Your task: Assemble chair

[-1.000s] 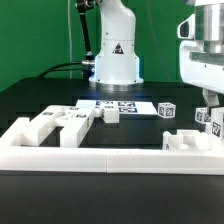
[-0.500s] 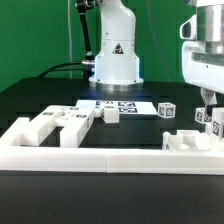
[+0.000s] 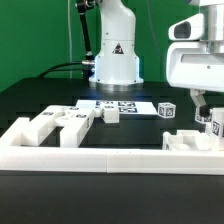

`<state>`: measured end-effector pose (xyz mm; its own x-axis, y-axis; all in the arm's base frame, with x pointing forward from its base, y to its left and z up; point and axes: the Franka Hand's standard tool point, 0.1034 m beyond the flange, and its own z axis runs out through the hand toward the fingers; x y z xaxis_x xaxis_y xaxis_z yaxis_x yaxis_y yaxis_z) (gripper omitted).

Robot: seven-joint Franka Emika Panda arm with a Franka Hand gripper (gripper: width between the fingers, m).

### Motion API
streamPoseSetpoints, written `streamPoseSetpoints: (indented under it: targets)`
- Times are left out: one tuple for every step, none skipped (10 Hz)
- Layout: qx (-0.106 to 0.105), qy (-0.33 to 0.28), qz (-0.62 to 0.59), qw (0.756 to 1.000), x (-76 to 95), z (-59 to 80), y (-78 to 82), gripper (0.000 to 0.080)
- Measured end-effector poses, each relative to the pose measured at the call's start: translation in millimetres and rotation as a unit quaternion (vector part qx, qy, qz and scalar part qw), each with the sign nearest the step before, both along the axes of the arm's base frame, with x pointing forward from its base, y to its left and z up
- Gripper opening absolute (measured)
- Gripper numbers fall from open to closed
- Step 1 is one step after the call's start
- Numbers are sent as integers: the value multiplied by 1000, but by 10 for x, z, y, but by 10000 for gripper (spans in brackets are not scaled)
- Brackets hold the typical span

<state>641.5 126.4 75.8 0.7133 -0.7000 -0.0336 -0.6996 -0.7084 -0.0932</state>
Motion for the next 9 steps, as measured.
streamPoseSetpoints:
  targets:
    - [-4, -3, 34, 999, -1, -1, -3, 649]
    - [-16, -9, 107, 994, -3, -4, -13, 649]
    - [-18, -13, 147, 989, -6, -10, -9, 649]
    - [-20, -16, 179, 983, -12, -16, 5, 649]
    - [-27, -19, 231, 972, -13, -16, 9, 649]
    - [-30, -22, 271, 962, -13, -16, 14, 649]
    - [-31, -23, 285, 958, -14, -16, 21, 649]
    - [-36, -26, 342, 939, -14, -17, 19, 649]
    - [-39, -28, 377, 925, -12, -17, 6, 649]
